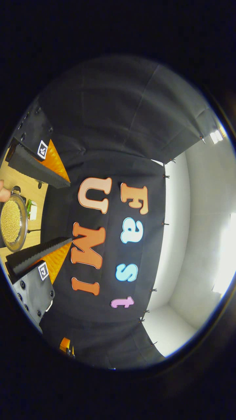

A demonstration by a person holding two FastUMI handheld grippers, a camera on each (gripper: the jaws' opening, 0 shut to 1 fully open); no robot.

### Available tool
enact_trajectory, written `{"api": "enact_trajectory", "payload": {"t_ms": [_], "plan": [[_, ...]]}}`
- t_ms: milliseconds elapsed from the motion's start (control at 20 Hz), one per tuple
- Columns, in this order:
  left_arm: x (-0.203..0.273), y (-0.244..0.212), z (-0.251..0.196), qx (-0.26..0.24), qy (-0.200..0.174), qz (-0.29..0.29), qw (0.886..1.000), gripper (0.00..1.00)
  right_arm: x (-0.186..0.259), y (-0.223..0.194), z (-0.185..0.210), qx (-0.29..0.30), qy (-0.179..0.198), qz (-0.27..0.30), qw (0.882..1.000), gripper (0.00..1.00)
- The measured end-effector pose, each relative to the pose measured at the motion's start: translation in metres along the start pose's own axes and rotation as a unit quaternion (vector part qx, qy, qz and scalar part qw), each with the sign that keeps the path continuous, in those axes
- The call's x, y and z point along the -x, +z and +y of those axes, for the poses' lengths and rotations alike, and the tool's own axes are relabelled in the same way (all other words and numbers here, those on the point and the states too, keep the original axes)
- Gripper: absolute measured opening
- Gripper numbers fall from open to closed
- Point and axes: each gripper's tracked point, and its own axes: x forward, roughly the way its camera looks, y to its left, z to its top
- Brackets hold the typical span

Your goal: First push the handle of the pot to place it horizontally, then grasp the pot with both hands and set it on the induction cooktop.

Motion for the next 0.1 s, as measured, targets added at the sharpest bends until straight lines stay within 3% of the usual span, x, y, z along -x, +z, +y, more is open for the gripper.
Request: {"api": "enact_trajectory", "payload": {"t_ms": [100], "plan": [[-0.0025,-0.0007,0.0049,0.001,0.005,0.002,1.0,0.99,-0.0032,-0.002,0.0032,0.003,0.002,0.002,1.0,0.99]]}}
